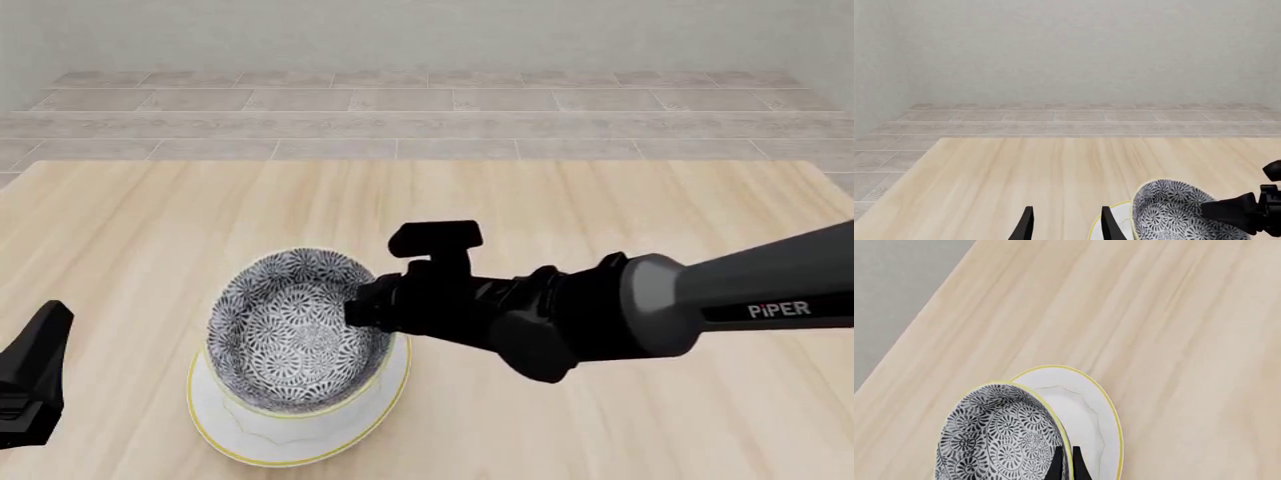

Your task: Put the bowl on the plate.

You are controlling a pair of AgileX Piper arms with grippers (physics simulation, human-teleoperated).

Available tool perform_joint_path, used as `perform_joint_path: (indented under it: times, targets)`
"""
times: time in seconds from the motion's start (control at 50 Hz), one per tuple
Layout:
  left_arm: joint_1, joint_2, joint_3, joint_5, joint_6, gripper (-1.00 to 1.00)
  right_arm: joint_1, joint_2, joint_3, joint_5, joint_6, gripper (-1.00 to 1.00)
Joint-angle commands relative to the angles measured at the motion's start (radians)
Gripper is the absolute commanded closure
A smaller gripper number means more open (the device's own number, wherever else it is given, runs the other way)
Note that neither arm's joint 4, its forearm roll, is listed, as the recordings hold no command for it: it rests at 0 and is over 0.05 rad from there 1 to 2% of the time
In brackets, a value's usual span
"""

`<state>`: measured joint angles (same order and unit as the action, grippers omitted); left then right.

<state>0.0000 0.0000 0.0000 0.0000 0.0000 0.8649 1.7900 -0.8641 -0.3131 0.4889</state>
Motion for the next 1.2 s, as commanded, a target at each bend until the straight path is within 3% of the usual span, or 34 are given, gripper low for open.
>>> perform_joint_path:
  times: [0.02, 1.2]
  targets:
    - [0.0, 0.0, 0.0, 0.0, 0.0, -1.0, 0.002, 0.01, -0.011, -0.007, 0.01, 1.0]
    - [0.0, 0.0, 0.0, 0.0, 0.0, -1.0, 0.01, 0.079, -0.019, -0.042, 0.027, 1.0]
